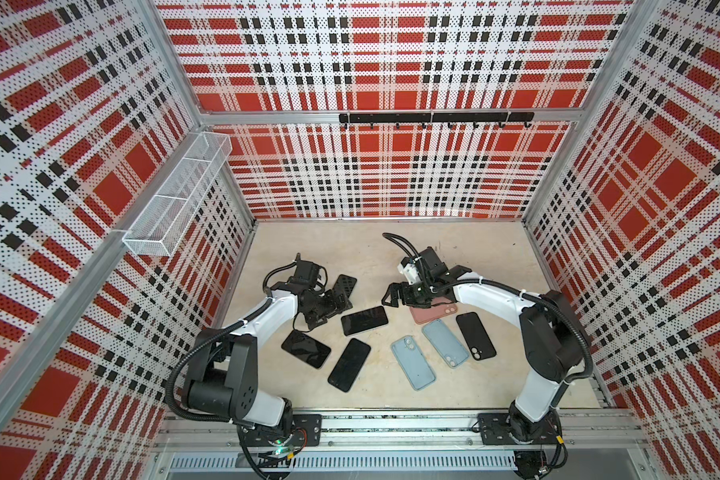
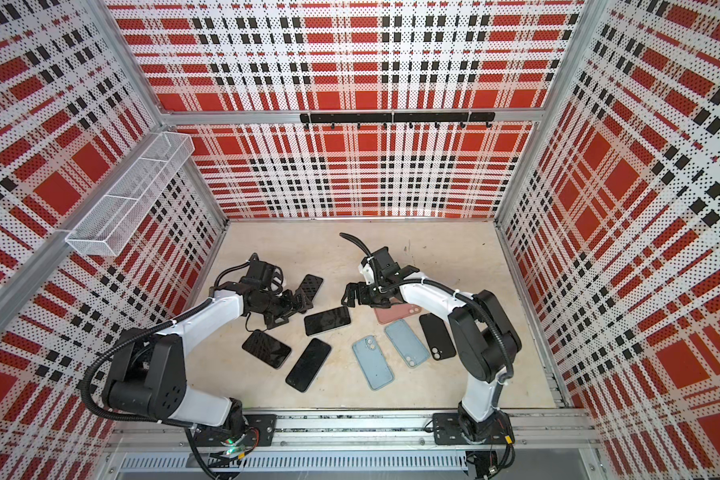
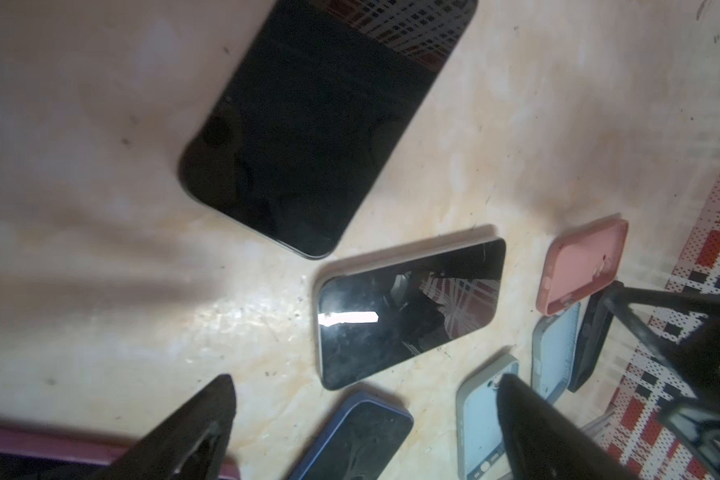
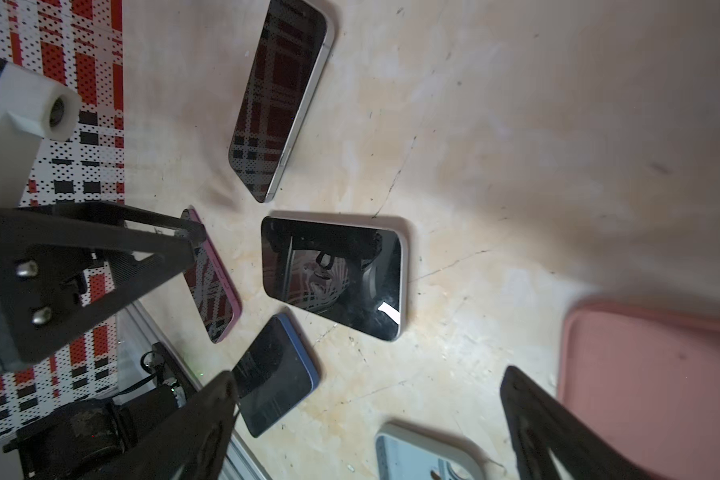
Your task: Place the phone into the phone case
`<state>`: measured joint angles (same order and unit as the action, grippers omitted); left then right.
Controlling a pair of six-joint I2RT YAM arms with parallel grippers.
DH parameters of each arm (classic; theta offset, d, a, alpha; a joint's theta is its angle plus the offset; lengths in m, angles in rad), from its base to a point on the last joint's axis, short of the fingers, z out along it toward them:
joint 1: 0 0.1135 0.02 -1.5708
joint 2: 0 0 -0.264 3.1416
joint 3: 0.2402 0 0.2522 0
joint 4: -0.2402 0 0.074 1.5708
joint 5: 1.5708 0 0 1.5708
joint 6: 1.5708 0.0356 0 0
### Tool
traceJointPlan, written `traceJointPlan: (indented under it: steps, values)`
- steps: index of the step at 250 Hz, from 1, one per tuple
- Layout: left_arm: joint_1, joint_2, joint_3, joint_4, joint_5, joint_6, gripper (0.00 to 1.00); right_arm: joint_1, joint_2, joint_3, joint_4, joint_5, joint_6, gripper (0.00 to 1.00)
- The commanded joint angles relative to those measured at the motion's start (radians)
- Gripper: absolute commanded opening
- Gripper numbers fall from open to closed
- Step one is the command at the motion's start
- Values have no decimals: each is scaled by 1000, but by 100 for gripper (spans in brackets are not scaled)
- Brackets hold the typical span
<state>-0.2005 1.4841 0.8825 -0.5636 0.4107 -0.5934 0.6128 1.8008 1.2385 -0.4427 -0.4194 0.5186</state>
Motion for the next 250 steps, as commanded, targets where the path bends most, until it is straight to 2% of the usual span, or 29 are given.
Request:
traceJointPlan:
  steps: [1, 52, 137, 250]
  values:
    - [-2, 2, -23, 60, 42, -56, 99, 8, 25, 1, 83, -36, 47, 100]
    - [-2, -5, -104, 144, 87, -119, 100, 19, 55, -21, 128, -58, 80, 100]
    - [-9, 15, -184, 275, 125, -185, 92, 28, 88, -70, 197, -76, 119, 99]
    - [-13, 45, -241, 396, 152, -242, 76, 46, 143, -90, 277, -137, 160, 96]
